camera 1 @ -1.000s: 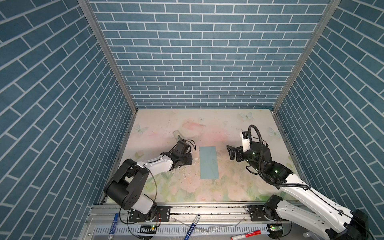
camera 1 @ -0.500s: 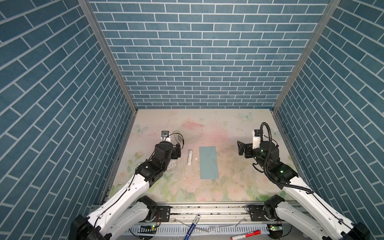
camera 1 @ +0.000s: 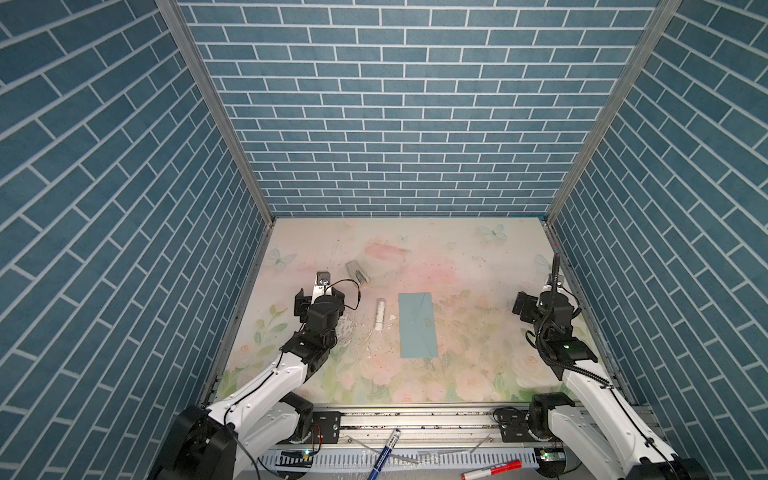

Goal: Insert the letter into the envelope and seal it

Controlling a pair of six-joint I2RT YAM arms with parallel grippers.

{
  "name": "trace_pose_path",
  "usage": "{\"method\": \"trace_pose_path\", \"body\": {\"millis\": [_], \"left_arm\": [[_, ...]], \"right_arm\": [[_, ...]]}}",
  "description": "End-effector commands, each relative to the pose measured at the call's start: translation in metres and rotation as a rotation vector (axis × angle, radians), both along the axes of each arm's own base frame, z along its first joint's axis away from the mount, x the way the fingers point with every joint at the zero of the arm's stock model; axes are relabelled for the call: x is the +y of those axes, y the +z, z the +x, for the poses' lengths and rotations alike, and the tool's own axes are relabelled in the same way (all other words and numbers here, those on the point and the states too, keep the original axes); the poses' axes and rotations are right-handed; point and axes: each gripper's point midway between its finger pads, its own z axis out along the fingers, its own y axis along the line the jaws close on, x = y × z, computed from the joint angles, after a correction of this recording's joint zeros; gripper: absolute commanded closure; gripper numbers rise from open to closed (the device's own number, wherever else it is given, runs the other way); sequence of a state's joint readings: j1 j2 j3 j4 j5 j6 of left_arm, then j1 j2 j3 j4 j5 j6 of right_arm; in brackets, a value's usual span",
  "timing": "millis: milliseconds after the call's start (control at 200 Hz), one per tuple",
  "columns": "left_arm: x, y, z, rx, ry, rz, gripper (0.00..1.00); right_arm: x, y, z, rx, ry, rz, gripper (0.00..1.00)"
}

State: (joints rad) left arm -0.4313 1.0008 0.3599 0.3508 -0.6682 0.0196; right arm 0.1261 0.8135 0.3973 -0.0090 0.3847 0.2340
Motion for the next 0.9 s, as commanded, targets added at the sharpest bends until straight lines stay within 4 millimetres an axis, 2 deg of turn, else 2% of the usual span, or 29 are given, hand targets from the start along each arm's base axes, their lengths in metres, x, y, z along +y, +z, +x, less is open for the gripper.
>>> {"method": "trace_pose_path", "body": {"millis": [0,100,290,395,530,665,895], "left_arm": [[0.018,0.008,0.004,-0.075,0.064,0.038,0.13],[0.027,-0.004,0.003,-0.084,0.066,0.034,0.14],[0.044,-0.023,0.007,-0.084,0.080,0.008,0.13],[0.043,-0.022,0.012,-0.122,0.049,-0.014,0.13],[0.041,-0.027,0.025,-0.083,0.026,-0.018,0.12],[0.041,-0.028,0.034,-0.087,0.012,-0.017,0.11],[0.041,-0.041,0.043,-0.102,-0.016,-0.054,0.10]], "right_arm": [[-0.018,-0.013,0.002,-0.009,-0.064,-0.028,0.02],[-0.024,-0.024,0.007,-0.020,-0.075,-0.039,0.02],[-0.018,-0.033,0.028,-0.041,-0.014,-0.057,0.03],[-0.014,-0.029,0.039,-0.073,0.017,-0.069,0.02],[-0.010,-0.024,0.050,-0.132,0.051,-0.082,0.02],[-0.009,-0.028,0.060,-0.109,0.073,-0.072,0.01],[-0.006,-0.031,0.058,-0.088,0.103,-0.049,0.02]]}}
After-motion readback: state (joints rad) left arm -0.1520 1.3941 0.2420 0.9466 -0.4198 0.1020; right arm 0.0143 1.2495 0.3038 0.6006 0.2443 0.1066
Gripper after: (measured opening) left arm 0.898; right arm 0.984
